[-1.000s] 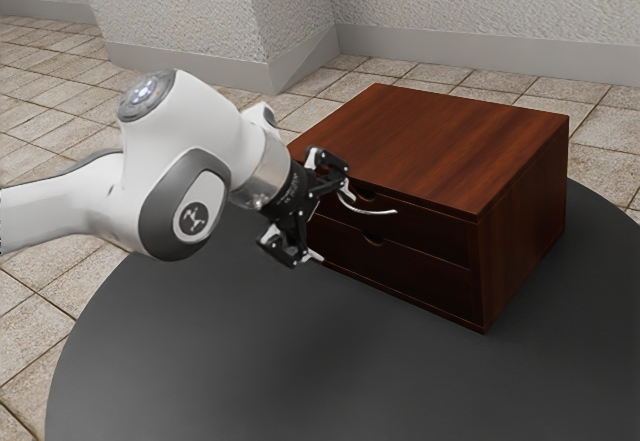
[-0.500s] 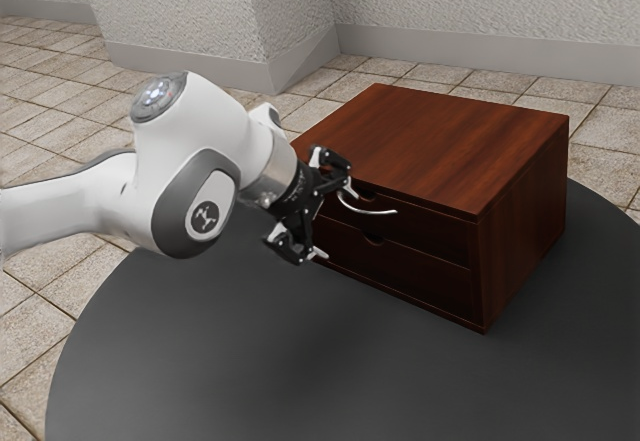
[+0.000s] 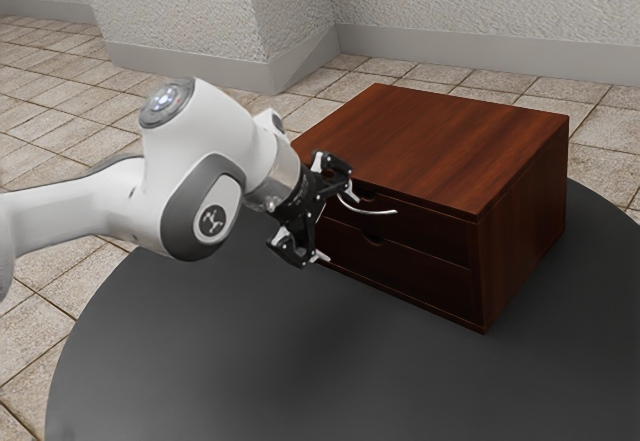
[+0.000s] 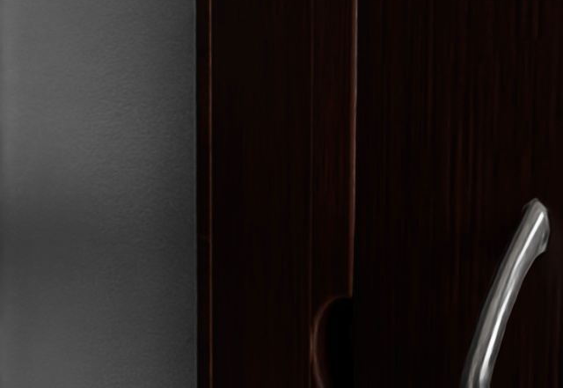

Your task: Pull the drawer handle with one arm to open the drawer

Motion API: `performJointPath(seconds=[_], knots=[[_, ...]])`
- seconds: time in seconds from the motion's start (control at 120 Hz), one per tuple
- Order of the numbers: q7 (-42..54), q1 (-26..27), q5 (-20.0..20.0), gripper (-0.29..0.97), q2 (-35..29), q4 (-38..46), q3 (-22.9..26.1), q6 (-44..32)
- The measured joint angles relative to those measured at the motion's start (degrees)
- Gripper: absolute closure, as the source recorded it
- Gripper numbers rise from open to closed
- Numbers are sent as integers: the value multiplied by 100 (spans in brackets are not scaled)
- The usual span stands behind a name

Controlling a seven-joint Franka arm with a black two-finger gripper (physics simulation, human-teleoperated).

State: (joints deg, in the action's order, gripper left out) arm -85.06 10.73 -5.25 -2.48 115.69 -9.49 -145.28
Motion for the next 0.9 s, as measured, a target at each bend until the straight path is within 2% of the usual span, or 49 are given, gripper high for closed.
performJointPath(seconds=[0.167, 0.3, 0.433, 0.7, 0.9], knots=[[-15, 17, -2, 0, 13, 3, 0, -5], [-29, 33, -3, 9, 14, 10, 0, -6], [-36, 38, 0, 23, 6, 16, 2, 4], [-95, 74, 1, 60, -155, 69, -25, 134], [-183, 88, 1, 73, -420, 310, -15, 252]])
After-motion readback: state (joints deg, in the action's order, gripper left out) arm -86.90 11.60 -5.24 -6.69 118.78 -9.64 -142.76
